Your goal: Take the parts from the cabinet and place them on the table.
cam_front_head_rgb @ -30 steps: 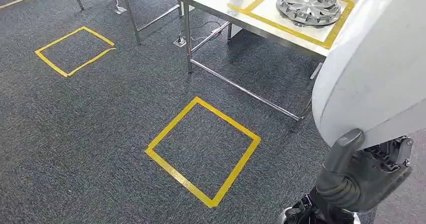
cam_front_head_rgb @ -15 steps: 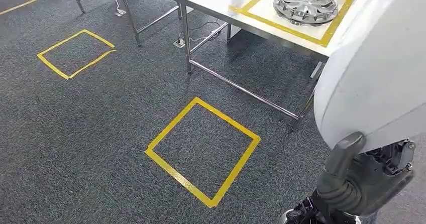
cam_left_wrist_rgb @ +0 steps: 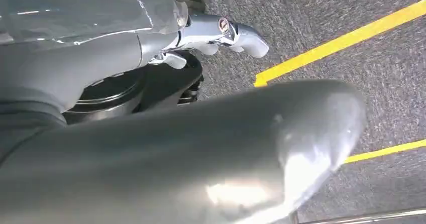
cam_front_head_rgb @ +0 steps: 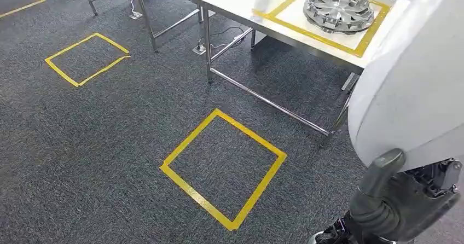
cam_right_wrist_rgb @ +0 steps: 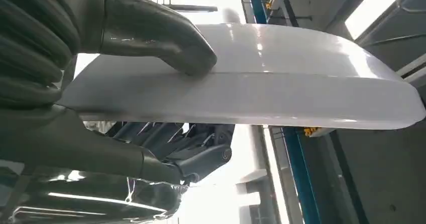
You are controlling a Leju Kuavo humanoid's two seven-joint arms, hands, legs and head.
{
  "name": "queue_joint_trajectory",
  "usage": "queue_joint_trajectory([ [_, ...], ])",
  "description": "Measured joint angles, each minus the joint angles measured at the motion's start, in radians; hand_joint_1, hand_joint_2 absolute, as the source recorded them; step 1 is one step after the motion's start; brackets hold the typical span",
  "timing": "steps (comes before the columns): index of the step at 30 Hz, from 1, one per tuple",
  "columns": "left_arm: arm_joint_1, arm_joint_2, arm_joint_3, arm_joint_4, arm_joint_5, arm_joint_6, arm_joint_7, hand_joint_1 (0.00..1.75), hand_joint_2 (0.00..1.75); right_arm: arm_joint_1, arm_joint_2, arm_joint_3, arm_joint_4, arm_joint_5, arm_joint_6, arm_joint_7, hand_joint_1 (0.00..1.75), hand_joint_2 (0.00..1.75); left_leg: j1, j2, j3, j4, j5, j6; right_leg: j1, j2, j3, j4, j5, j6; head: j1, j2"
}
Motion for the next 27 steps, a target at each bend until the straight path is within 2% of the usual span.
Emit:
queue_joint_trajectory([
  [1, 0.0, 0.0, 0.001, 0.0, 0.002, -0.001, -0.001, 0.0, 0.0, 0.0, 0.0, 0.0, 0.0, -0.002, 0.001, 0.0, 1.75, 1.75, 0.001, -0.001, 0.008, 0.0, -0.007, -0.004, -0.003, 0.0, 0.02, -0.054, 0.042, -0.002, 0.0, 0.0],
  [3, 0.001, 0.0, 0.002, 0.0, 0.006, -0.006, -0.002, 0.0, 0.0, 0.0, -0.001, 0.0, 0.0, -0.004, 0.003, 0.0, 1.75, 1.75, 0.002, 0.0, 0.037, 0.0, -0.026, -0.014, -0.009, -0.003, 0.097, -0.243, 0.144, -0.008, 0.006, 0.0],
  [4, 0.002, 0.0, 0.004, 0.0, 0.009, -0.01, -0.002, 0.0, 0.0, -0.001, -0.002, 0.0, 0.001, -0.005, 0.004, 0.0, 1.75, 1.75, 0.005, 0.001, 0.036, -0.001, -0.033, -0.02, -0.006, -0.006, 0.107, -0.269, 0.148, -0.008, 0.008, 0.0],
  [5, 0.001, 0.0, 0.006, 0.0, 0.009, -0.013, -0.002, 0.0, 0.0, -0.001, -0.002, 0.001, 0.002, -0.006, 0.005, 0.0, 1.75, 1.75, 0.006, 0.001, 0.041, -0.004, -0.035, -0.029, 0.008, -0.014, 0.101, -0.283, 0.135, -0.014, 0.003, 0.0],
  [6, 0.002, 0.0, 0.008, 0.0, 0.01, -0.013, -0.002, 0.0, 0.0, -0.001, -0.002, 0.001, 0.001, -0.006, 0.005, 0.0, 1.75, 1.75, 0.01, 0.004, 0.044, -0.011, -0.042, -0.041, 0.014, -0.014, 0.112, -0.278, 0.129, -0.03, 0.006, 0.0],
  [7, 0.002, -0.002, 0.009, 0.0, 0.01, -0.013, -0.002, 0.0, 0.0, -0.001, -0.002, 0.002, -0.001, -0.006, 0.005, 0.001, 1.75, 1.75, 0.011, 0.006, 0.057, -0.003, -0.039, -0.049, 0.018, -0.013, 0.12, -0.286, 0.117, -0.041, 0.003, 0.0],
  [8, -0.002, -0.007, 0.01, 0.001, 0.01, -0.014, -0.002, 0.0, 0.0, -0.004, -0.002, 0.003, -0.002, -0.005, 0.005, 0.0, 1.75, 1.75, 0.014, 0.006, 0.064, 0.008, -0.027, -0.055, 0.02, -0.011, 0.131, -0.292, 0.106, -0.053, 0.014, 0.0],
  [9, -0.006, -0.009, 0.01, 0.001, 0.01, -0.014, -0.002, 0.0, 0.0, -0.004, -0.001, 0.005, -0.005, -0.005, 0.005, 0.0, 1.75, 1.75, 0.015, 0.007, 0.034, 0.051, -0.015, -0.059, 0.013, -0.008, 0.165, -0.303, 0.1, -0.06, 0.011, 0.0],
  [10, -0.008, -0.01, 0.01, 0.001, 0.009, -0.015, -0.002, 0.0, 0.0, -0.006, 0.001, 0.005, -0.005, -0.005, 0.005, 0.0, 1.75, 1.75, 0.013, 0.004, -0.002, 0.124, 0.01, -0.055, 0.014, -0.012, 0.186, -0.307, 0.09, -0.069, 0.006, 0.0],
  [11, -0.009, -0.011, 0.01, 0.001, 0.01, -0.015, -0.002, 0.0, 0.0, -0.008, 0.002, 0.006, -0.005, -0.005, 0.005, 0.0, 1.75, 1.75, 0.011, 0.003, -0.057, 0.204, 0.013, -0.053, 0.015, -0.013, 0.201, -0.309, 0.079, -0.077, 0.002, 0.0],
  [12, -0.006, -0.01, 0.011, 0.001, 0.009, -0.015, -0.001, 0.0, 0.0, -0.008, 0.002, 0.007, -0.005, -0.005, 0.005, 0.0, 1.75, 1.75, 0.009, 0.003, -0.108, 0.263, 0.001, -0.051, 0.016, -0.012, 0.214, -0.309, 0.069, -0.08, 0.001, 0.0],
  [13, -0.003, -0.009, 0.011, 0.001, 0.01, -0.015, -0.001, 0.0, 0.0, -0.007, 0.002, 0.007, -0.005, -0.005, 0.005, 0.0, 1.75, 1.75, 0.005, 0.001, -0.16, 0.308, -0.039, -0.053, 0.018, -0.009, 0.23, -0.309, 0.053, -0.081, 0.001, 0.0],
  [14, 0.001, -0.008, 0.012, 0.001, 0.01, -0.015, -0.001, 0.0, 0.0, -0.007, 0.002, 0.007, -0.005, -0.005, 0.005, 0.0, 1.75, 1.75, 0.0, 0.0, -0.199, 0.323, -0.097, -0.051, 0.018, -0.005, 0.25, -0.309, 0.037, -0.082, 0.001, 0.0],
  [15, 0.003, -0.006, 0.014, 0.001, 0.01, -0.014, -0.001, 0.0, 0.0, -0.007, 0.002, 0.007, -0.005, -0.005, 0.005, 0.0, 1.75, 1.75, -0.002, 0.0, -0.227, 0.312, -0.144, -0.05, 0.018, -0.001, 0.272, -0.309, 0.019, -0.081, 0.001, 0.0],
  [16, 0.003, -0.005, 0.015, 0.001, 0.009, -0.012, -0.002, 0.0, 0.0, -0.007, 0.002, 0.007, -0.005, -0.005, 0.005, 0.0, 1.75, 1.75, -0.004, 0.0, -0.238, 0.28, -0.159, -0.048, 0.018, 0.002, 0.295, -0.309, 0.007, -0.079, 0.0, 0.0],
  [17, 0.003, -0.003, 0.015, 0.001, 0.008, -0.007, -0.005, 0.0, 0.0, -0.007, 0.002, 0.008, -0.005, -0.005, 0.005, 0.0, 1.75, 1.75, -0.005, 0.001, -0.239, 0.229, -0.143, -0.044, 0.018, 0.002, 0.318, -0.309, -0.007, -0.076, 0.001, 0.0],
  [18, 0.003, -0.002, 0.015, 0.001, 0.005, 0.0, -0.012, 0.0, 0.0, -0.007, 0.002, 0.008, -0.005, -0.004, 0.004, 0.0, 1.75, 1.75, -0.007, 0.001, -0.237, 0.164, -0.076, -0.038, 0.017, 0.003, 0.34, -0.309, -0.026, -0.073, 0.001, 0.0],
  [19, 0.006, -0.002, 0.014, 0.001, -0.001, 0.012, -0.021, 0.0, 0.0, -0.006, 0.001, 0.008, -0.004, -0.003, 0.004, 0.0, 1.75, 1.75, -0.009, 0.004, -0.237, 0.088, 0.082, -0.029, 0.018, 0.004, 0.343, -0.309, -0.047, -0.068, 0.0, 0.0],
  [20, 0.006, -0.001, 0.014, 0.001, -0.004, 0.024, -0.026, 0.0, 0.0, -0.007, 0.0, 0.008, -0.003, -0.002, 0.003, 0.0, 1.75, 1.75, -0.013, 0.004, -0.243, 0.042, 0.184, -0.025, 0.026, 0.01, 0.359, -0.293, -0.067, -0.062, -0.003, 0.0],
  [21, 0.006, -0.002, 0.014, 0.001, -0.014, 0.049, -0.025, 0.0, 0.0, -0.007, 0.0, 0.009, -0.005, -0.002, 0.002, 0.0, 1.75, 1.75, -0.014, 0.003, -0.233, 0.06, 0.188, -0.021, 0.027, 0.013, 0.356, -0.297, -0.085, -0.053, 0.002, 0.0],
  [23, 0.0, -0.003, 0.014, 0.001, -0.015, 0.078, -0.024, 0.0, 0.0, -0.009, 0.0, 0.009, -0.005, -0.001, 0.002, 0.001, 1.75, 1.75, -0.019, -0.002, -0.236, 0.065, 0.173, -0.01, 0.022, 0.01, 0.374, -0.32, -0.095, -0.044, -0.001, 0.0],
  [24, -0.003, -0.005, 0.014, 0.001, -0.017, 0.093, -0.018, 0.0, 0.0, -0.01, 0.0, 0.009, -0.007, -0.001, 0.002, 0.001, 1.75, 1.75, -0.01, -0.004, -0.226, 0.061, 0.166, -0.003, 0.022, 0.009, 0.391, -0.334, -0.104, -0.039, -0.003, 0.0],
  [25, -0.004, -0.004, 0.014, 0.0, -0.019, 0.103, -0.016, 0.0, 0.0, -0.011, -0.001, 0.009, -0.008, 0.0, 0.001, 0.001, 1.75, 1.75, -0.009, -0.006, -0.215, 0.057, 0.156, 0.002, 0.021, 0.006, 0.396, -0.317, -0.112, -0.032, 0.002, 0.0],
  [26, -0.004, -0.004, 0.014, 0.0, -0.019, 0.106, -0.016, 0.0, 0.0, -0.016, -0.001, 0.009, -0.008, 0.001, 0.001, 0.0, 1.75, 1.75, -0.009, -0.005, -0.207, 0.056, 0.148, 0.008, 0.019, 0.005, 0.366, -0.26, -0.136, -0.025, 0.003, 0.0],
  [27, -0.004, -0.004, 0.014, 0.0, -0.02, 0.11, -0.016, 0.0, 0.0, -0.017, -0.002, 0.01, -0.008, 0.002, 0.0, -0.001, 1.75, 1.75, -0.008, -0.005, -0.2, 0.056, 0.14, 0.01, 0.016, 0.005, 0.318, -0.179, -0.169, -0.018, 0.002, 0.0],
])
